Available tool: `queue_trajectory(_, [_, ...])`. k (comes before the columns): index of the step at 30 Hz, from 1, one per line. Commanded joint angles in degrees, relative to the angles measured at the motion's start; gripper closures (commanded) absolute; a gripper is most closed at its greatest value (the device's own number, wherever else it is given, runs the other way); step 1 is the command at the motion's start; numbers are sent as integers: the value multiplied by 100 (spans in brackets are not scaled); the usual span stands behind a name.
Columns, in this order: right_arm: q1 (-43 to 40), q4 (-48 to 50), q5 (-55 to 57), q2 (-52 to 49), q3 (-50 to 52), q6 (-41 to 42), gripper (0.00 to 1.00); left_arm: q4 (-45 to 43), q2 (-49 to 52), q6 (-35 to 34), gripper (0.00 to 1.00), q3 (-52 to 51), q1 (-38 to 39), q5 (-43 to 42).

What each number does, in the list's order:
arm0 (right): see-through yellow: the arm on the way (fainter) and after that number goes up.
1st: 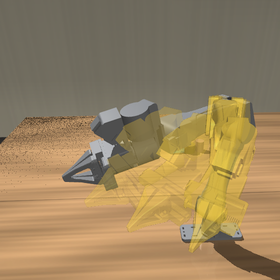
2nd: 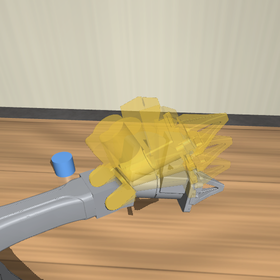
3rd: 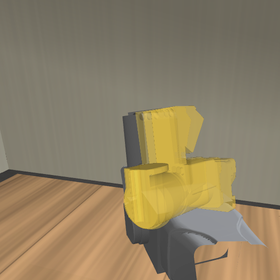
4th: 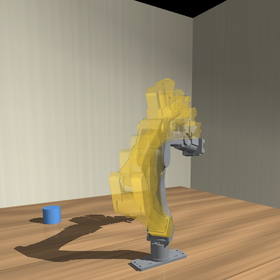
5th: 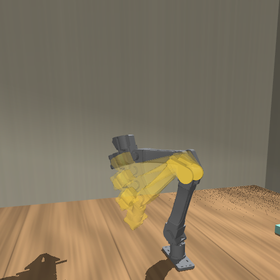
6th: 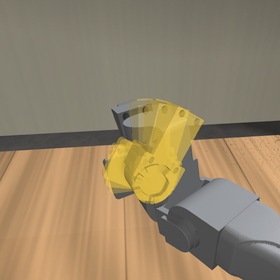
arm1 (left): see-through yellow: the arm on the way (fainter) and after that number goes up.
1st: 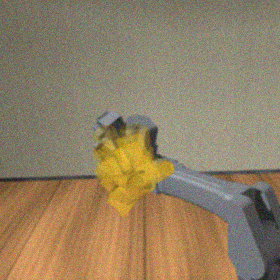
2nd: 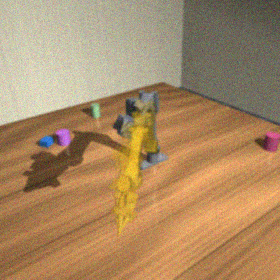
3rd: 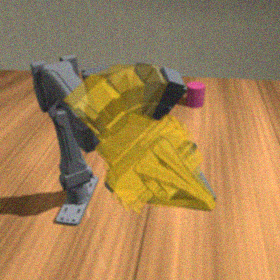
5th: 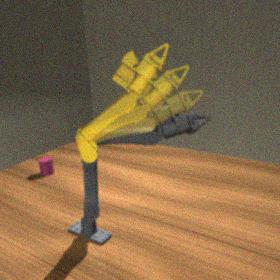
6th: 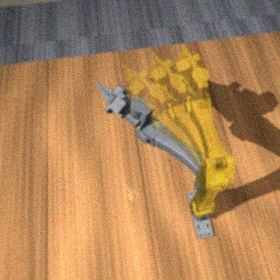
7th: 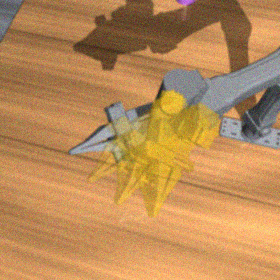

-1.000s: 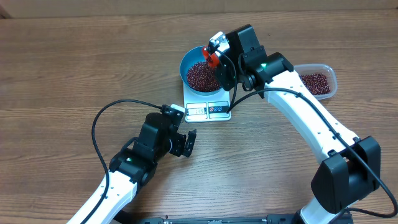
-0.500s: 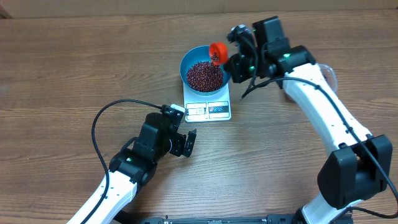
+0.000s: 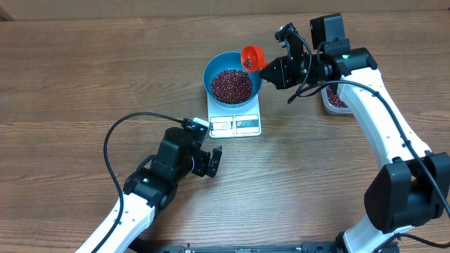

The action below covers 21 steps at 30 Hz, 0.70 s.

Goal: Scoop item into bowl and weigh 150g on scale
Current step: 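Reposition the scoop over the bowl and keep trickling beans in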

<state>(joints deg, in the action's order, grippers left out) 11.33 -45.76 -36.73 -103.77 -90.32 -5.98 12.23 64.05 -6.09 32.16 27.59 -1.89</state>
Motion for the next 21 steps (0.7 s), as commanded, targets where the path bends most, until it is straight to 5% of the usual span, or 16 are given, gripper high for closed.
queue_trajectory(1, [-26, 24, -240, 199, -168, 22, 96, -2, 35, -79, 0, -24, -24, 42])
queue_trajectory(21, [177, 28, 345, 199, -168, -4, 96, -2, 35, -79, 1, -24, -24, 42])
